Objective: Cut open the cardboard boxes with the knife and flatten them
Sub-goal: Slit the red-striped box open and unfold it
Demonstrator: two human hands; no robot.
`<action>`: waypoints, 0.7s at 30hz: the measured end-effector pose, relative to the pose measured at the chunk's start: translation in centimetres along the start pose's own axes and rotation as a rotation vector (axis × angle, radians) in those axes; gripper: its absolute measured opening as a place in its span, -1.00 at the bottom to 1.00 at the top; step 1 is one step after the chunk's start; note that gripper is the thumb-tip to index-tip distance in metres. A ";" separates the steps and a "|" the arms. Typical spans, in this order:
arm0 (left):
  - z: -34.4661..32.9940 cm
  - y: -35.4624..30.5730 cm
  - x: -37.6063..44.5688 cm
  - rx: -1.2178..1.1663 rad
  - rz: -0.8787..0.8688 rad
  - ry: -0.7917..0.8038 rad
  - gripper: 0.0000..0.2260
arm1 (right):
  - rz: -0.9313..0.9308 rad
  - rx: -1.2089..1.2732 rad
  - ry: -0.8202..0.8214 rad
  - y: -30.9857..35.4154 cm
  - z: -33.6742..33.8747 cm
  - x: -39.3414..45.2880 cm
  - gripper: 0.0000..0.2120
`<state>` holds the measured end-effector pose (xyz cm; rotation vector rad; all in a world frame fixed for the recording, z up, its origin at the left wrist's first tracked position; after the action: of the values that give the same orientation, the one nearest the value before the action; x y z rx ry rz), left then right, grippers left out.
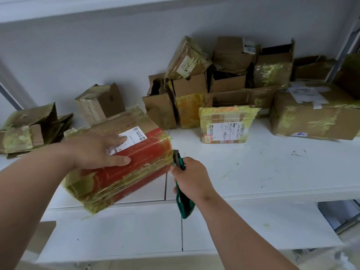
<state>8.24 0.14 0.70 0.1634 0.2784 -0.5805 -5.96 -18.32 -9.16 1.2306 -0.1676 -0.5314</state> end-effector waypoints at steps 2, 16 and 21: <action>-1.2 1.1 -0.2 -0.117 -0.034 -0.011 0.14 | -0.059 0.183 0.002 -0.8 -0.4 -0.4 -0.83; -2.6 1.7 -0.3 -0.375 -0.023 -0.133 -0.06 | -0.090 0.381 -0.155 -1.3 -3.2 -1.5 -0.87; -2.7 2.1 0.3 -0.345 -0.019 -0.147 -0.15 | -0.091 0.370 -0.259 -0.9 -4.8 -2.0 -0.85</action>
<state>9.06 2.39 -1.80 -0.2147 0.2333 -0.5516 -6.01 -13.48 -11.29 1.5307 -0.4466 -0.7623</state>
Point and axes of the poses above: each hand's wrist, its own x-axis towards the middle knuckle, its own z-axis out of the back of the hand, y = z × x, the point moved 10 cm from there along x, towards the middle knuckle, and after that the axes turned 1 degree about -x, right-handed, at the moved point
